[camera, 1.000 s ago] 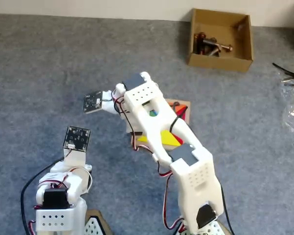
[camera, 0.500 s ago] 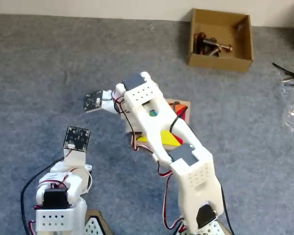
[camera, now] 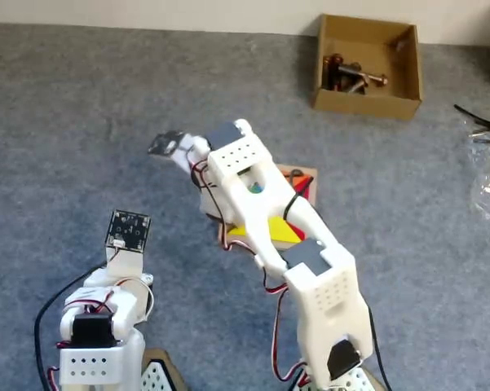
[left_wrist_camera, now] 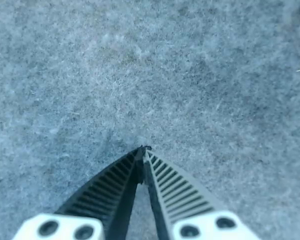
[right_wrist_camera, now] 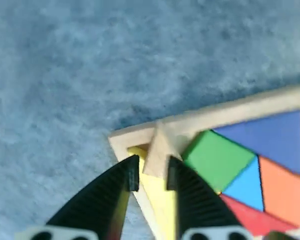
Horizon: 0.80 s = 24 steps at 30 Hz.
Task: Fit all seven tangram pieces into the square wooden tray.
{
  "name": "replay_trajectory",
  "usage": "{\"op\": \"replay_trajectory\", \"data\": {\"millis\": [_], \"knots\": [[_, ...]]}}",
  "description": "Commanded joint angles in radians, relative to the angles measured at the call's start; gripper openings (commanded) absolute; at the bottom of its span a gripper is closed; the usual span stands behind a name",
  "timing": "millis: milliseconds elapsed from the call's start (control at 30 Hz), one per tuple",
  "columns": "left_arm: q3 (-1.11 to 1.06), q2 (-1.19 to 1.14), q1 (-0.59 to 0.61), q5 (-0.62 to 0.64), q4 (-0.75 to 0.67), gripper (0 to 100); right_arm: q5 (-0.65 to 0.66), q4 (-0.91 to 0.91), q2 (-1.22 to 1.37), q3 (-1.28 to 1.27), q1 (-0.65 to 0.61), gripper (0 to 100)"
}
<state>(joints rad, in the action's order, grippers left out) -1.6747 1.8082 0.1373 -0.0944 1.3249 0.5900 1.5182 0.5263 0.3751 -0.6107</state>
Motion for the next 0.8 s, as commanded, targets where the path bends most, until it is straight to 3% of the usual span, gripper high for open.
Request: {"op": "replay_trajectory", "data": {"millis": [0, 200, 767], "knots": [[-0.021, 0.005, -0.022, 0.003, 0.002, 1, -0.101, -0.004, -0.028, 0.013, 0.056, 0.3], [-0.021, 0.005, -0.022, 0.003, 0.002, 1, -0.216, 0.041, -0.025, 0.005, 0.130, 0.5], [-0.021, 0.005, -0.022, 0.003, 0.002, 1, -0.224, 0.064, -0.019, -0.013, 0.163, 0.5]]}}
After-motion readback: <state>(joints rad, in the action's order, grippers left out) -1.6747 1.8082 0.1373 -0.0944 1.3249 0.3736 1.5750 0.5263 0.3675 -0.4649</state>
